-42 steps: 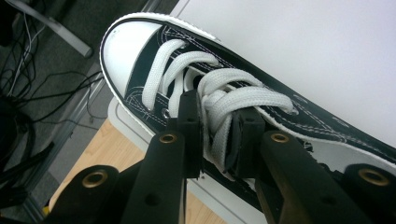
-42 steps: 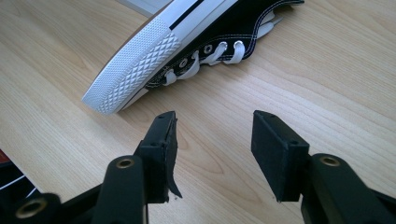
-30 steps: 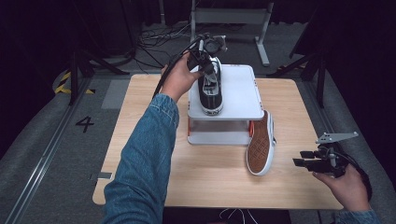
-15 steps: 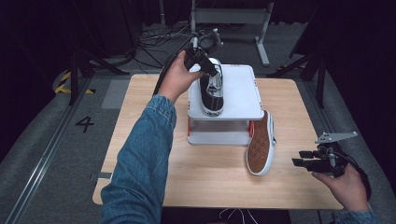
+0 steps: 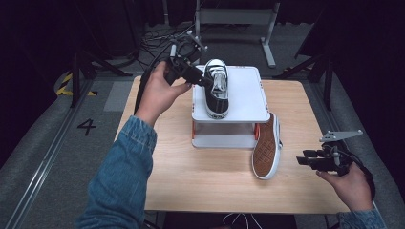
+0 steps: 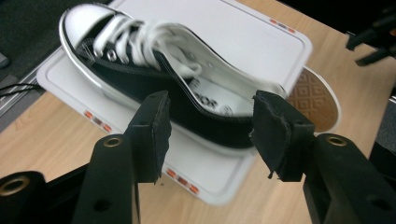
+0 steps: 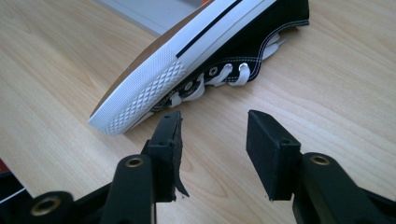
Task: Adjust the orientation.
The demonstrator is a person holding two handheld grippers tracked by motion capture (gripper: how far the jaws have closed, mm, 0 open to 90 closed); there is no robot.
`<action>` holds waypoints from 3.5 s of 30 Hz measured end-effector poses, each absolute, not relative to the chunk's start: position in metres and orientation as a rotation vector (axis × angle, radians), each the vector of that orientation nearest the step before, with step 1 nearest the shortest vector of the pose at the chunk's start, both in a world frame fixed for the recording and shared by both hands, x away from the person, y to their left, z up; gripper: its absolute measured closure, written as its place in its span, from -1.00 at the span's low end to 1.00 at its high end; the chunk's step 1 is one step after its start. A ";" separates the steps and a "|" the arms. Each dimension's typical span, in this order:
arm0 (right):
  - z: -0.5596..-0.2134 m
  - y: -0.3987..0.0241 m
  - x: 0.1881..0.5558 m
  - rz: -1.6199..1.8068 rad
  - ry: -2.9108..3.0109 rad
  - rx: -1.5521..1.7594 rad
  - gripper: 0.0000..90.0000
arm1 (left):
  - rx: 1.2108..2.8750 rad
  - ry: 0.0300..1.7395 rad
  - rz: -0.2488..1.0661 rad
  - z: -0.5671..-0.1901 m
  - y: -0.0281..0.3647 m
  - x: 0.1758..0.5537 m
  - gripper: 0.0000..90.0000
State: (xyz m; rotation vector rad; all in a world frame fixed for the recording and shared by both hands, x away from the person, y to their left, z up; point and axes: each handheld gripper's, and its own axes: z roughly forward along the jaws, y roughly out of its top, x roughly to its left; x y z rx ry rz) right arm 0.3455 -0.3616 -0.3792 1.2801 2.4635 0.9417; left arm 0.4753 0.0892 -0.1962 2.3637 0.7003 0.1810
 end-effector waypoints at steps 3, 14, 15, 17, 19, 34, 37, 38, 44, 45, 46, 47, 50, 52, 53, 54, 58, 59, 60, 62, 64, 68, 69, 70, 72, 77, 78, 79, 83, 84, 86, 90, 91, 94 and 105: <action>-0.372 -0.358 0.354 0.962 2.471 1.285 0.34 | 2.349 0.701 0.186 -0.200 0.101 0.455 0.04; -0.352 -0.342 0.379 0.997 2.468 1.220 0.53 | 2.330 0.779 0.231 -0.235 0.135 0.401 0.03; -0.351 -0.340 0.381 1.006 2.480 1.213 0.54 | 2.323 0.782 0.219 -0.240 0.137 0.397 0.02; -0.349 -0.333 0.385 1.016 2.494 1.191 0.59 | 2.330 0.777 0.191 -0.250 0.142 0.393 0.00; -0.348 -0.327 0.388 1.011 2.516 1.161 0.68 | 2.333 0.763 0.174 -0.258 0.145 0.390 -0.01; -0.379 -0.288 0.406 0.929 2.647 1.081 0.84 | 2.294 0.723 0.120 -0.314 0.170 0.379 -0.13; -0.382 -0.287 0.406 0.922 2.648 1.079 0.85 | 2.275 0.782 0.114 -0.320 0.177 0.384 -0.13; -0.382 -0.288 0.406 0.921 2.649 1.083 0.86 | 2.265 0.793 0.110 -0.321 0.178 0.385 -0.13; -0.386 -0.302 0.401 0.897 2.650 1.133 0.91 | 2.276 0.795 0.104 -0.328 0.179 0.388 -0.14; -0.387 -0.305 0.401 0.891 2.650 1.142 0.92 | 2.279 0.795 0.102 -0.328 0.179 0.389 -0.14; -0.388 -0.309 0.400 0.885 2.650 1.155 0.93 | 2.280 0.796 0.099 -0.329 0.178 0.389 -0.14; -0.390 -0.311 0.399 0.882 2.645 1.170 0.94 | 2.278 0.798 0.100 -0.329 0.178 0.389 -0.14; -0.394 -0.320 0.395 0.827 2.645 1.206 0.94 | 2.278 0.790 0.102 -0.329 0.177 0.390 -0.13; -0.398 -0.326 0.392 0.782 2.646 1.244 0.94 | 2.279 0.788 0.102 -0.328 0.177 0.390 -0.13; -0.401 -0.328 0.392 0.754 2.648 1.257 0.94 | 2.277 0.790 0.102 -0.328 0.177 0.390 -0.13; -0.401 -0.328 0.392 0.754 2.648 1.257 0.94 | 2.277 0.790 0.102 -0.328 0.177 0.390 -0.14; -0.413 -0.339 0.390 0.697 2.654 1.319 0.91 | 2.290 0.782 0.101 -0.330 0.175 0.393 -0.14; -0.415 -0.342 0.390 0.694 2.652 1.335 0.91 | 2.298 0.775 0.098 -0.330 0.174 0.394 -0.14; -0.418 -0.346 0.390 0.695 2.646 1.350 0.91 | 2.293 0.775 0.092 -0.331 0.173 0.394 -0.14; -0.420 -0.351 0.390 0.697 2.643 1.382 0.88 | 2.300 0.773 0.088 -0.332 0.172 0.395 -0.14; -0.422 -0.355 0.390 0.715 2.636 1.399 0.85 | 2.301 0.777 0.085 -0.333 0.171 0.395 -0.14; -0.416 -0.355 0.389 0.706 2.617 1.382 0.86 | 2.299 0.780 0.087 -0.332 0.172 0.394 -0.14; -0.411 -0.354 0.388 0.721 2.597 1.373 0.87 | 2.296 0.778 0.093 -0.332 0.173 0.393 -0.14; -0.405 -0.354 0.388 0.743 2.579 1.341 0.88 | 2.290 0.787 0.088 -0.332 0.174 0.393 -0.14; -0.389 -0.347 0.387 0.813 2.549 1.282 0.89 | 2.299 0.797 0.089 -0.334 0.176 0.393 -0.15; -0.374 -0.312 0.394 0.886 2.566 1.135 0.91 | 2.297 0.823 0.092 -0.336 0.179 0.389 -0.15; -0.376 -0.304 0.397 0.880 2.586 1.114 0.91 | 2.298 0.822 0.092 -0.337 0.180 0.388 -0.15; -0.378 -0.295 0.399 0.876 2.603 1.091 0.91 | 2.298 0.824 0.094 -0.337 0.181 0.387 -0.15; -0.384 -0.284 0.404 0.835 2.649 1.057 0.91 | 2.298 0.846 0.096 -0.339 0.185 0.387 -0.15; -0.387 -0.282 0.405 0.817 2.663 1.062 0.91 | 2.296 0.852 0.095 -0.339 0.187 0.388 -0.15; -0.391 -0.286 0.405 0.813 2.661 1.076 0.92 | 2.300 0.853 0.096 -0.339 0.188 0.389 -0.15; -0.388 -0.308 0.401 0.888 2.619 1.136 0.96 | 2.298 0.839 0.094 -0.339 0.186 0.391 -0.15; -0.386 -0.314 0.399 0.896 2.604 1.152 0.96 | 2.296 0.841 0.091 -0.339 0.184 0.392 -0.16; -0.380 -0.332 0.391 0.907 2.553 1.201 0.97 | 2.303 0.830 0.082 -0.339 0.179 0.398 -0.16; -0.376 -0.396 0.363 0.780 2.446 1.446 0.99 | 2.330 0.779 0.047 -0.343 0.159 0.410 -0.17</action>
